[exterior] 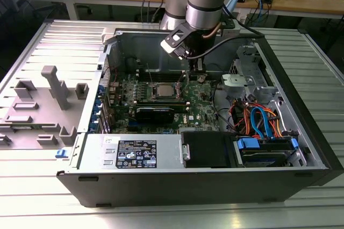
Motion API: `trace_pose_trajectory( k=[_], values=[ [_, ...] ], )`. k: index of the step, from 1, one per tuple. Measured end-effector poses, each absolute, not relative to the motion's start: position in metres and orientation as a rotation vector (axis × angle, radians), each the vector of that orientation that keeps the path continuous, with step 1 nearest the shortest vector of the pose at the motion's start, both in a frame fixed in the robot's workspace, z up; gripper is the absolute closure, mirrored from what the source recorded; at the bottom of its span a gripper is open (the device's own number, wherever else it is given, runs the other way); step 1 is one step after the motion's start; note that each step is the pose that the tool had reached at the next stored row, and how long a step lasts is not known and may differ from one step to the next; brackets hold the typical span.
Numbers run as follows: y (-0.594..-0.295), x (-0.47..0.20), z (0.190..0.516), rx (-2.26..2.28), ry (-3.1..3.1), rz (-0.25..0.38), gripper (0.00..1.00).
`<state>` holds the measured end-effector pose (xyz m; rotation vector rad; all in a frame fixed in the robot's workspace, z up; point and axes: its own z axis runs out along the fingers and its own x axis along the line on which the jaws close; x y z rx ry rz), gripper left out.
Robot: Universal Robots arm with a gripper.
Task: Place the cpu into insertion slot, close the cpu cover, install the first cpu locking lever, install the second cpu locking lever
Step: 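Close the cpu cover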
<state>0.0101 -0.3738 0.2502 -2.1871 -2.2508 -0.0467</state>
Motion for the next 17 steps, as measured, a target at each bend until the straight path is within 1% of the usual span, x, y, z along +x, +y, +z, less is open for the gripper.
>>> trace_pose_trajectory(
  k=[17],
  values=[
    [-0.3738, 0.0030, 0.2495, -2.180, -2.256, -0.045, 0.89]
  ],
)
